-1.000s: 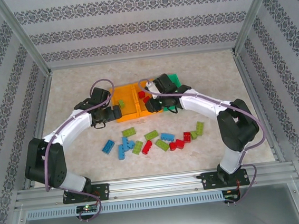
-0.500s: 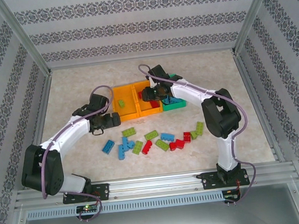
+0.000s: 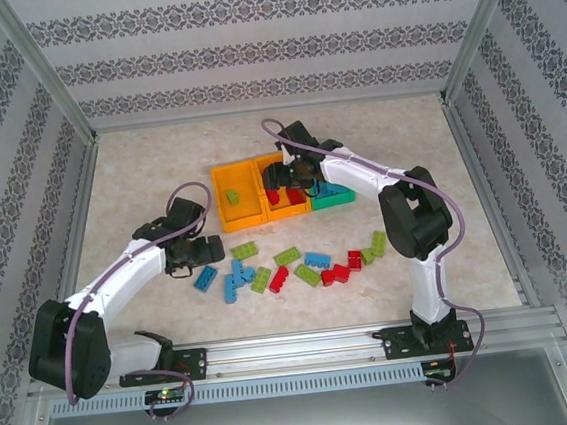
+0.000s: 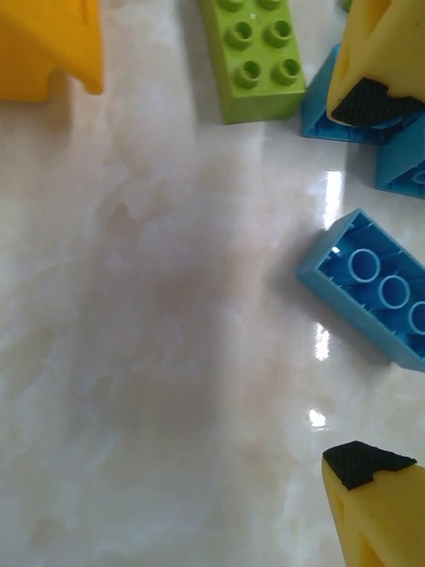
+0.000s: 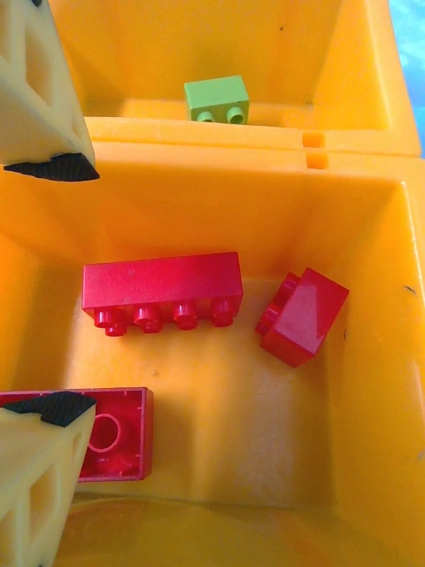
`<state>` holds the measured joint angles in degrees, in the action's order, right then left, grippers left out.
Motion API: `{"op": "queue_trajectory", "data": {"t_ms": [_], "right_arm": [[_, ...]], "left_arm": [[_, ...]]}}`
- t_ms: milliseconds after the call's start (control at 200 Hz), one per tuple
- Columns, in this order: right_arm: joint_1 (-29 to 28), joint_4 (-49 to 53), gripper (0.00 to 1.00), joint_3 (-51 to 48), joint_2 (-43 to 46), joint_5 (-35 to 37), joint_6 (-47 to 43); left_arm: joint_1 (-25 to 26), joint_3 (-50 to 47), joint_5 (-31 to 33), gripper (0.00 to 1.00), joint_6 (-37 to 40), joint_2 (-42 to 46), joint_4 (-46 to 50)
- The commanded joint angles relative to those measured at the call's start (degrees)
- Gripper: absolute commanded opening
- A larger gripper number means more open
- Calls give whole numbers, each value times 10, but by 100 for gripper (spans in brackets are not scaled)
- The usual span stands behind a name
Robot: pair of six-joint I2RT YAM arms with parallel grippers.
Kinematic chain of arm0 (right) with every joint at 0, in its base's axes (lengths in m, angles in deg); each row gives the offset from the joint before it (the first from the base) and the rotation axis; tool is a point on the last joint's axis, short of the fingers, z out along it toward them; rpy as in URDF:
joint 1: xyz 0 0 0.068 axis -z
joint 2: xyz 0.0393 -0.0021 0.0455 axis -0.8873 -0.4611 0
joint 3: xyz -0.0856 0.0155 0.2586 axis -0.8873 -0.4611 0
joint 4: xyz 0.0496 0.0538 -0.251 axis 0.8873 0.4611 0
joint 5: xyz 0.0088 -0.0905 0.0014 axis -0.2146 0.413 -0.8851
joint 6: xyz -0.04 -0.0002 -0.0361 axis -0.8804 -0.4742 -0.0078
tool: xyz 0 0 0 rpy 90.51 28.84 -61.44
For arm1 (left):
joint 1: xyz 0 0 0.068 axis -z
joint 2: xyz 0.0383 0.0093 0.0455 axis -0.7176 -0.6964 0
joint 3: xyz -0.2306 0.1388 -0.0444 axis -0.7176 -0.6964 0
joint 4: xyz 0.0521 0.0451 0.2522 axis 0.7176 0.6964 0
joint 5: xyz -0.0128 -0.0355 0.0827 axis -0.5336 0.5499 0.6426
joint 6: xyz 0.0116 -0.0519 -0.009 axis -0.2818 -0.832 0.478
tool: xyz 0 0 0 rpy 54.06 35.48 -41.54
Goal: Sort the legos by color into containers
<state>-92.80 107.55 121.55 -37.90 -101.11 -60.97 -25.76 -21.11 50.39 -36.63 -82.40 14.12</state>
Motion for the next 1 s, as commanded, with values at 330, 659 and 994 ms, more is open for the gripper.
{"op": "queue_trajectory", "data": {"t_ms": [330,659,994], "right_arm": [[11,-29,67,-25,43,-26,28],[14,-34,67,-40,58,-22,30],[19,-59,68,-72,103,-12,35]], "left_arm": [[52,-61,17,91,-47,29,51],[60,-41,34,90,-33,-28,45],[59,-22,43,71,-11,-91,10]]}}
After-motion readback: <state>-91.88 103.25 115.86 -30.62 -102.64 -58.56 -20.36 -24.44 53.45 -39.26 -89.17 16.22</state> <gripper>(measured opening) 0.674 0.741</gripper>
